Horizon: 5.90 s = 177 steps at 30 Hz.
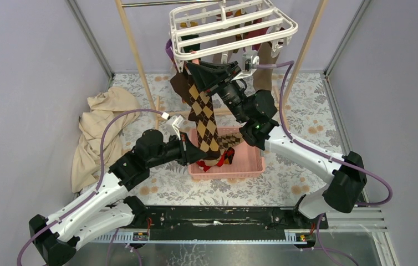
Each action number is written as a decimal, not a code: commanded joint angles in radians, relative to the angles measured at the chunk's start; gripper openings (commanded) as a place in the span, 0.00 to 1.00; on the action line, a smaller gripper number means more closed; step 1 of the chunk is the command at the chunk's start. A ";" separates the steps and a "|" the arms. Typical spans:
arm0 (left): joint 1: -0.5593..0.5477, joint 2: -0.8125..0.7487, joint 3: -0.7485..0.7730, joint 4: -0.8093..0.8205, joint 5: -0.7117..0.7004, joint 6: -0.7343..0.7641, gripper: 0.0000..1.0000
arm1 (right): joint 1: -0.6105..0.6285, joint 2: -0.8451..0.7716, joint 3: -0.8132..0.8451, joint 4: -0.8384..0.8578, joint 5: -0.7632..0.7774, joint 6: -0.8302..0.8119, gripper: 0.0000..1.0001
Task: Remove the socks clipped to the hanger
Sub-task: Remove the sock from the hanger, then place the sock in the bin.
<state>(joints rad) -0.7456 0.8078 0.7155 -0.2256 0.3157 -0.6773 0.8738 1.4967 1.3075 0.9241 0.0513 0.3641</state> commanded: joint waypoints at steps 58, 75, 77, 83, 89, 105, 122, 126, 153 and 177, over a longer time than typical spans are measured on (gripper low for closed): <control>-0.145 0.760 0.144 0.598 -0.024 -0.103 0.30 | -0.020 -0.740 -0.521 -1.005 0.276 0.107 0.94; -0.150 0.506 0.266 0.351 -0.126 0.001 0.99 | -0.019 -0.718 -0.451 -1.178 0.229 0.089 0.95; -0.151 0.448 0.247 0.330 -0.135 -0.003 0.99 | -0.019 -0.689 -0.446 -1.188 0.212 0.091 0.95; -0.151 0.252 0.129 0.268 -0.191 -0.024 0.99 | -0.019 -0.556 -0.438 -1.197 0.109 0.090 0.95; -0.152 0.072 0.005 0.174 -0.280 -0.054 0.99 | -0.020 -0.376 -0.389 -1.205 0.045 0.068 0.93; -0.151 -0.064 -0.052 0.037 -0.356 -0.071 0.99 | -0.116 0.078 -0.310 -1.174 0.106 0.086 0.94; -0.152 -0.025 -0.013 -0.013 -0.426 -0.076 0.99 | -0.307 0.006 -0.409 -1.095 0.009 0.045 0.94; -0.152 -0.012 -0.017 -0.006 -0.441 -0.085 0.99 | -0.309 -0.100 -0.438 -1.051 -0.071 0.016 0.94; -0.152 0.191 0.073 0.114 -0.321 0.057 0.96 | -0.317 -0.396 -0.425 -0.970 -0.457 0.039 0.93; -0.151 -0.031 0.038 -0.101 -0.630 -0.042 0.99 | -0.234 -0.104 -0.474 -0.950 -0.310 0.093 0.74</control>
<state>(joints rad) -0.8959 0.8360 0.7841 -0.2897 -0.2268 -0.6842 0.5827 1.3350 0.8181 -0.1047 -0.2939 0.4500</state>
